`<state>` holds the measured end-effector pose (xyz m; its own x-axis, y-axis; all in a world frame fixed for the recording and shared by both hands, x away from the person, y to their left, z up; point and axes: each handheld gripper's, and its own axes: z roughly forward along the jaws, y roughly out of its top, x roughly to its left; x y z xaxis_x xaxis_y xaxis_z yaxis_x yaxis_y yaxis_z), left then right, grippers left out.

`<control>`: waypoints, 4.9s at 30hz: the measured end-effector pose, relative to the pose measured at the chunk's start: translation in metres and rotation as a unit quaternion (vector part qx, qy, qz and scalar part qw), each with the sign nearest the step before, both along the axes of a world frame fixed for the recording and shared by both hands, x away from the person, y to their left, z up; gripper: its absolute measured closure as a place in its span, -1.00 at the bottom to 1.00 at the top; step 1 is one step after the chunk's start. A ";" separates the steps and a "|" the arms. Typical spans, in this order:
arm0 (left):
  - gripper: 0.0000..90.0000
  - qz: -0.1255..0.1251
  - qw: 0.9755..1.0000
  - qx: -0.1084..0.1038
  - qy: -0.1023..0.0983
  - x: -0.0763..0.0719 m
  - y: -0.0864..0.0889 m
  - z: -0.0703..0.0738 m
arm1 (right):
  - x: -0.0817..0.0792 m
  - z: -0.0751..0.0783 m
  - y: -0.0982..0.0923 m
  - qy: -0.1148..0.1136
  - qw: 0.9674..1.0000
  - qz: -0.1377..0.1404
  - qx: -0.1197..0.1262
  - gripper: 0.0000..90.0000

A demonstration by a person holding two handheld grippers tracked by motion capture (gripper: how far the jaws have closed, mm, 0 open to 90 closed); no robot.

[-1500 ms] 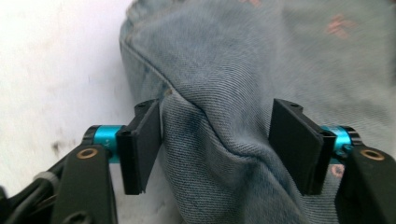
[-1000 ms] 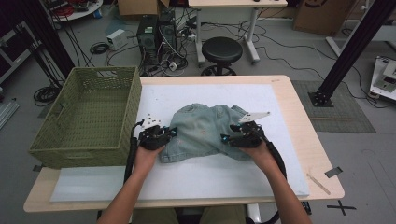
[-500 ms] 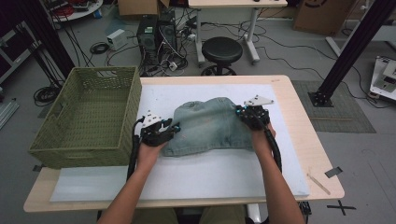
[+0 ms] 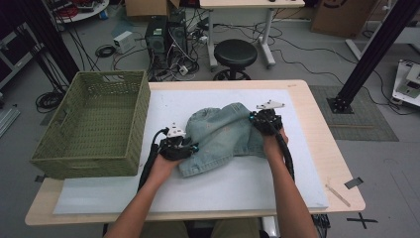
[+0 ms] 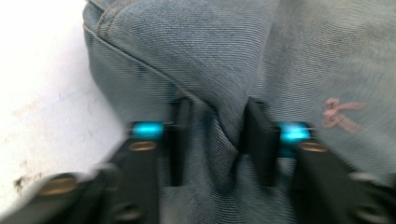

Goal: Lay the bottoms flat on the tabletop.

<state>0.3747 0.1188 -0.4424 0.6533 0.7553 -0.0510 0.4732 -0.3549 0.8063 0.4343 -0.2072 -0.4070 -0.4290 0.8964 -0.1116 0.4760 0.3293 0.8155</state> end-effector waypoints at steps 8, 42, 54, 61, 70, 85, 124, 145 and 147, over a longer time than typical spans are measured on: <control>0.80 0.027 0.999 -0.031 -0.019 0.001 0.010 0.005 | -0.040 0.001 -0.013 0.003 0.996 0.073 0.051 0.23; 0.27 0.041 0.991 -0.126 -0.033 0.004 0.027 0.012 | -0.041 -0.011 0.018 0.125 0.981 0.141 0.039 0.88; -0.05 0.015 0.994 -0.100 -0.049 -0.008 0.017 0.016 | -0.045 0.000 0.011 0.148 0.971 0.177 0.056 0.91; -0.03 0.015 0.993 -0.103 -0.050 -0.008 0.018 0.015 | -0.046 0.014 0.004 0.124 0.969 0.193 0.096 0.90; -0.05 0.008 0.994 -0.097 -0.047 -0.009 0.014 0.013 | -0.029 -0.008 0.026 0.040 0.994 0.099 -0.038 0.87; 0.14 -0.032 0.999 0.017 -0.004 -0.010 -0.001 -0.006 | -0.040 -0.016 0.023 0.042 0.993 0.106 -0.008 0.49; 0.74 0.065 0.993 -0.079 -0.066 -0.001 0.033 0.014 | -0.070 -0.032 0.035 0.131 0.969 0.206 -0.019 0.98; 0.08 0.061 0.991 -0.102 -0.058 -0.045 0.042 0.019 | -0.081 -0.027 0.024 0.093 0.984 0.143 -0.042 0.95; 0.06 0.060 0.993 -0.094 -0.049 -0.052 0.042 0.018 | -0.077 -0.031 0.028 0.101 0.984 0.140 -0.051 0.92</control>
<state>0.3230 0.1611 -0.4249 0.5673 0.8115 -0.1401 0.4199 -0.1388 0.8969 0.3577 -0.1788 -0.4379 -0.6802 0.7285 -0.0814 0.5044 0.5457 0.6692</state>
